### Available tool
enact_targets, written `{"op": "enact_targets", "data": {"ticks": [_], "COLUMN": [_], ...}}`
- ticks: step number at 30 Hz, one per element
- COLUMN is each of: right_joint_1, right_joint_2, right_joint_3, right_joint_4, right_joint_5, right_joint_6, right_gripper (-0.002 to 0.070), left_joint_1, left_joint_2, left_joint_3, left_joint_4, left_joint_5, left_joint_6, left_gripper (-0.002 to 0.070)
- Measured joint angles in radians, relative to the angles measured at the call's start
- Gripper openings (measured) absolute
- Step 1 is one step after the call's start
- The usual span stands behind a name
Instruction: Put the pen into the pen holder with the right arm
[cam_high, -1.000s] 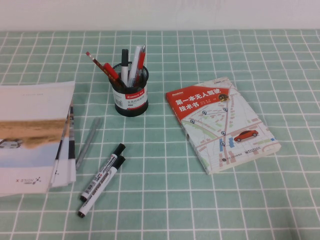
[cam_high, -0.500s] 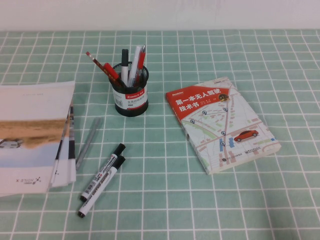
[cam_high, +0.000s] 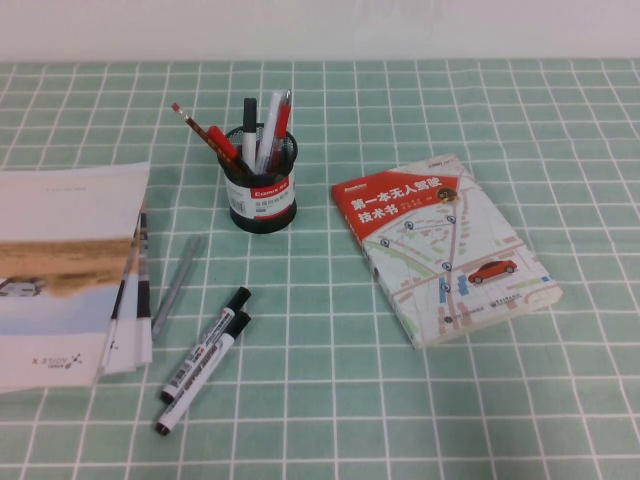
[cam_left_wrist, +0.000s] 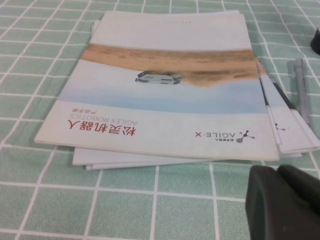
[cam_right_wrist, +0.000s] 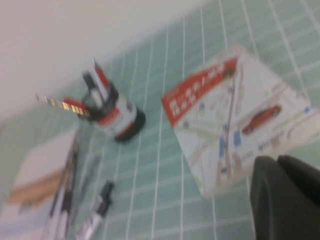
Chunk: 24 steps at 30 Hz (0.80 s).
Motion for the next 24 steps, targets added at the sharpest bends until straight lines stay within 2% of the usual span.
{"op": "enact_targets", "data": {"ticks": [7, 12, 18, 24], "right_joint_1": [0.000, 0.022, 0.222, 0.487], "right_joint_2": [0.372, 0.583, 0.784, 0.994], "right_joint_3": [-0.246, -0.374, -0.472, -0.594], "right_joint_4": [-0.104, -0.123, -0.147, -0.308], "right_joint_5": [0.221, 0.293, 0.240, 0.170], "right_joint_6": [-0.013, -0.042, -0.006, 0.199], "right_gripper": [-0.0020, -0.0020, -0.0020, -0.0020], "left_joint_1": [0.000, 0.000, 0.000, 0.000], "left_joint_2": [0.000, 0.000, 0.000, 0.000], "left_joint_3": [0.000, 0.000, 0.000, 0.000], "left_joint_4": [0.000, 0.000, 0.000, 0.000], "left_joint_5": [0.000, 0.000, 0.000, 0.000], "left_joint_6": [0.000, 0.000, 0.000, 0.000], "left_gripper": [-0.0004, -0.0004, -0.0004, -0.0004]}}
